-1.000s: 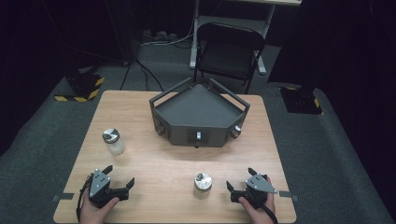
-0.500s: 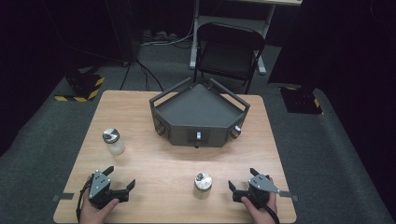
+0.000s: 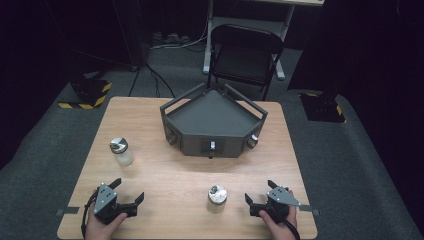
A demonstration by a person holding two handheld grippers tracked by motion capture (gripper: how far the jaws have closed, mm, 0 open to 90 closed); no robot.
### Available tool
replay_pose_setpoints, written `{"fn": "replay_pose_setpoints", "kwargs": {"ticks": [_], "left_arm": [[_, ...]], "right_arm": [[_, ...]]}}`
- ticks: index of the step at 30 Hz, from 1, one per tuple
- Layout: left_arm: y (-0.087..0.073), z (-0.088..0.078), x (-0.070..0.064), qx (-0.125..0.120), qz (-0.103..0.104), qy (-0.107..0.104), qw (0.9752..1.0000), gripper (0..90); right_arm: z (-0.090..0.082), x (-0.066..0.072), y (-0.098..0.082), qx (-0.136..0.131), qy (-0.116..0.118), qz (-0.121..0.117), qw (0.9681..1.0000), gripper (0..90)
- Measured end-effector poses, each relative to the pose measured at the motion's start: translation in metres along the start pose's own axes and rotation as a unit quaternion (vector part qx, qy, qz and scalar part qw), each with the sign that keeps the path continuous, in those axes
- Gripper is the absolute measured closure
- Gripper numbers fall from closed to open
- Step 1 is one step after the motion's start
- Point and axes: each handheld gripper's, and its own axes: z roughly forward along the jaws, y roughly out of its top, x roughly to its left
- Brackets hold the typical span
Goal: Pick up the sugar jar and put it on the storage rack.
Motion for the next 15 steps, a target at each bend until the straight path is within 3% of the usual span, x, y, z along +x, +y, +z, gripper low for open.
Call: {"fn": "replay_pose_setpoints", "kwargs": {"ticks": [15], "left_arm": [[0.0026, -0.0058, -0.0002, -0.011, 0.009, 0.017, 0.9997, 0.5]], "right_arm": [[0.0001, -0.0009, 0.0004, 0.001, 0.002, 0.002, 1.0, 0.7]]}}
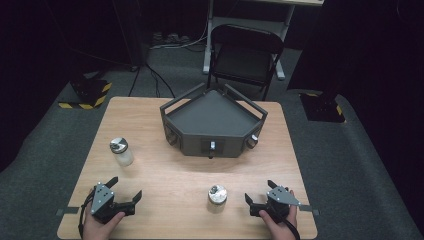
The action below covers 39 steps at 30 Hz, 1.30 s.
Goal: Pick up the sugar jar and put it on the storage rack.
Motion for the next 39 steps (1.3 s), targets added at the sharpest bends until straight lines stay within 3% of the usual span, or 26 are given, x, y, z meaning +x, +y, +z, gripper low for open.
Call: {"fn": "replay_pose_setpoints", "kwargs": {"ticks": [9, 24, 32, 39], "left_arm": [[0.008, -0.004, 0.005, -0.015, -0.007, 0.011, 0.9998, 0.5], [0.023, 0.0, 0.011, -0.016, -0.006, 0.035, 0.9992, 0.5], [0.029, 0.006, 0.017, -0.014, -0.008, 0.051, 0.9986, 0.5], [0.035, 0.013, 0.026, -0.015, -0.015, 0.059, 0.998, 0.5]], "right_arm": [[0.0, -0.002, 0.0, -0.001, 0.003, 0.002, 1.0, 0.7], [0.001, -0.003, 0.0, -0.001, 0.008, -0.001, 1.0, 0.7], [0.002, -0.003, 0.001, 0.003, 0.013, -0.013, 0.9998, 0.7], [0.002, -0.004, 0.001, 0.002, 0.013, -0.009, 0.9999, 0.7]]}}
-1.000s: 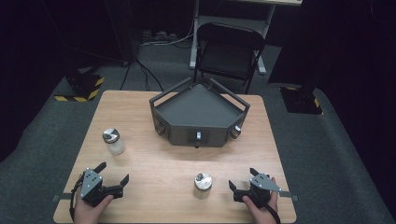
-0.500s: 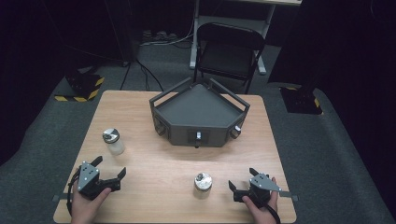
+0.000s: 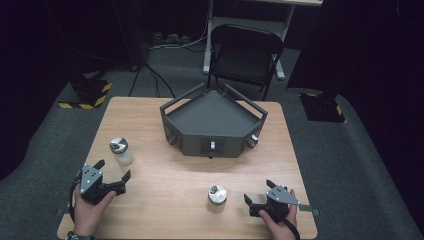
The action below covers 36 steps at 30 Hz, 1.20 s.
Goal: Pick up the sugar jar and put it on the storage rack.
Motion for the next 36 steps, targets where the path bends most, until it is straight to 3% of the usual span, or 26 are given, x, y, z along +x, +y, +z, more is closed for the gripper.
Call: {"fn": "replay_pose_setpoints", "kwargs": {"ticks": [25, 29, 36], "left_arm": [[0.012, 0.038, 0.02, 0.026, -0.01, 0.027, 0.9993, 0.5], [0.013, 0.044, 0.024, 0.026, -0.022, 0.021, 0.9992, 0.8], [0.018, 0.053, 0.025, 0.027, -0.017, 0.023, 0.9992, 1.7]], "right_arm": [[0.0, 0.0, 0.0, 0.001, 0.001, -0.003, 1.0, 0.7], [0.0, 0.0, 0.0, -0.001, 0.0, -0.002, 1.0, 0.8], [0.0, 0.0, 0.0, 0.001, 0.001, -0.004, 1.0, 0.7]]}}
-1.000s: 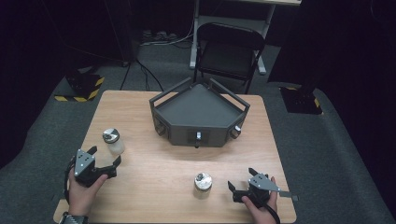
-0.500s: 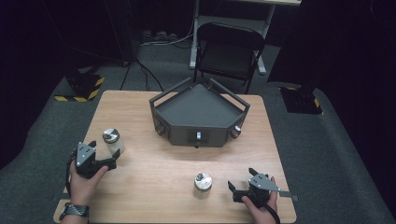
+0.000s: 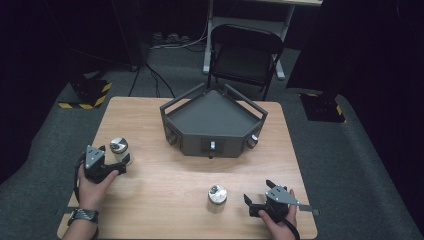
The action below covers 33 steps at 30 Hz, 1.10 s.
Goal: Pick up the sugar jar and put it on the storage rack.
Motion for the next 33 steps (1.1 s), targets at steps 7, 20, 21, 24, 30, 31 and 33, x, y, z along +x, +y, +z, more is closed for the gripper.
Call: {"fn": "replay_pose_setpoints", "kwargs": {"ticks": [7, 20, 21, 24, 30, 31, 33], "left_arm": [[0.002, 0.007, 0.0, -0.007, -0.008, 0.008, 0.9999, 4.3], [-0.004, 0.012, 0.005, -0.013, -0.035, -0.001, 0.9993, 22.4], [-0.004, 0.013, 0.005, -0.014, -0.037, -0.001, 0.9992, 23.4], [-0.005, 0.014, 0.003, -0.015, -0.034, 0.0, 0.9993, 24.7], [-0.007, 0.015, -0.002, -0.017, -0.033, 0.015, 0.9992, 31.1], [-0.007, 0.015, -0.002, -0.018, -0.032, 0.015, 0.9992, 31.7], [-0.008, 0.015, -0.002, -0.018, -0.032, 0.014, 0.9992, 31.7]], "right_arm": [[0.0, 0.0, 0.0, 0.0, 0.0, -0.001, 1.0, 0.7], [0.0, 0.001, 0.0, 0.0, -0.005, 0.001, 1.0, 0.7], [0.0, 0.001, 0.0, 0.0, -0.006, 0.001, 1.0, 0.7], [0.0, 0.001, 0.001, 0.003, -0.008, 0.001, 1.0, 0.7], [0.001, 0.004, 0.005, 0.018, -0.02, -0.001, 0.9996, 0.7], [0.001, 0.004, 0.005, 0.018, -0.019, 0.0, 0.9997, 0.8], [0.001, 0.004, 0.005, 0.018, -0.019, 0.0, 0.9997, 0.7]]}}
